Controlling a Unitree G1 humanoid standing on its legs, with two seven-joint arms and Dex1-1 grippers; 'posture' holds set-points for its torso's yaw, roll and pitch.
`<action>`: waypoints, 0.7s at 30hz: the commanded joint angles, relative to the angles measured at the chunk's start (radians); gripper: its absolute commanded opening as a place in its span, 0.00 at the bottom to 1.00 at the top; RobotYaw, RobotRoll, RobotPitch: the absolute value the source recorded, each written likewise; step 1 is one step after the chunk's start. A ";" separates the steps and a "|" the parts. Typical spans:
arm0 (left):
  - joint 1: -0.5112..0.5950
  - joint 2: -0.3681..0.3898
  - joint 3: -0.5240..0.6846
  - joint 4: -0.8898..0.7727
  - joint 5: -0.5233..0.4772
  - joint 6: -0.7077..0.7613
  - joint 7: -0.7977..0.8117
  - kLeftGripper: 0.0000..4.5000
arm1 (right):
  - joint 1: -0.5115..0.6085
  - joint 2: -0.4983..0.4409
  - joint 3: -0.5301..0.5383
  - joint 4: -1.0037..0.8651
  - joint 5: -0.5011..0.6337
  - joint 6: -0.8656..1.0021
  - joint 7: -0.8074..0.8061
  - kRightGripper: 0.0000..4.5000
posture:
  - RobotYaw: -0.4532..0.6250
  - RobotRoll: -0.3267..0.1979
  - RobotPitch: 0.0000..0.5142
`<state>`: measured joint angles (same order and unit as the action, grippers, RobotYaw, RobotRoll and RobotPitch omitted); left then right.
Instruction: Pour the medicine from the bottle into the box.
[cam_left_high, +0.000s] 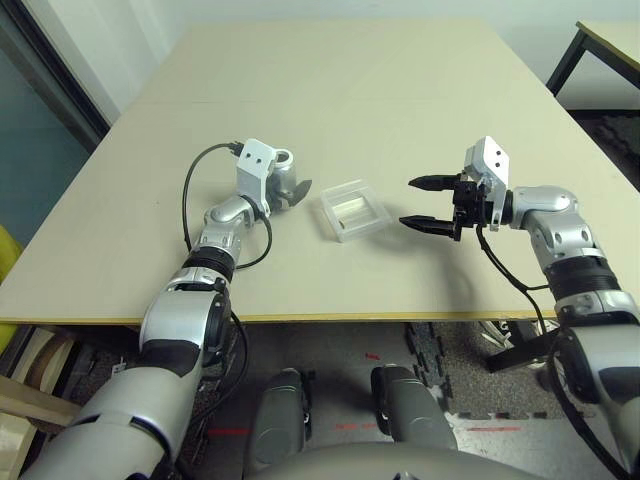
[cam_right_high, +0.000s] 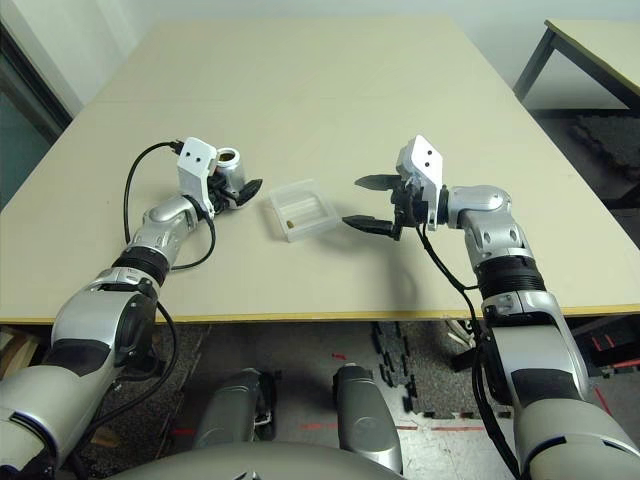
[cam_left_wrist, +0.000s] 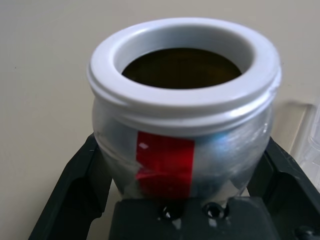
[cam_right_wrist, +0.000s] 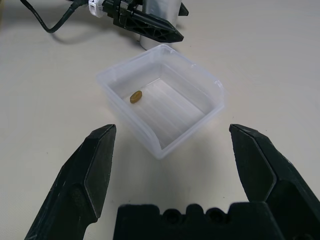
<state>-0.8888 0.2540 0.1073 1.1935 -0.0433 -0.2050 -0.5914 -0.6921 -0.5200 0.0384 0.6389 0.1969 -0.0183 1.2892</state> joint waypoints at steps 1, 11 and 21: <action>0.022 0.000 0.006 -0.024 -0.013 0.014 -0.012 1.00 | -0.011 0.004 0.014 0.016 -0.010 -0.006 0.005 1.00 | 0.25 0.62 0.13; 0.125 0.012 0.016 -0.189 -0.059 0.069 -0.040 1.00 | -0.024 0.013 0.011 0.045 -0.018 -0.021 0.005 1.00 | 0.25 0.62 0.14; 0.299 0.029 0.028 -0.503 -0.118 0.226 -0.042 1.00 | -0.033 0.023 0.009 0.074 -0.024 -0.041 0.005 1.00 | 0.27 0.62 0.14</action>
<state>-0.6119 0.2811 0.1385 0.7420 -0.1417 -0.0147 -0.6267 -0.7146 -0.4962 0.0396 0.7058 0.1776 -0.0456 1.2902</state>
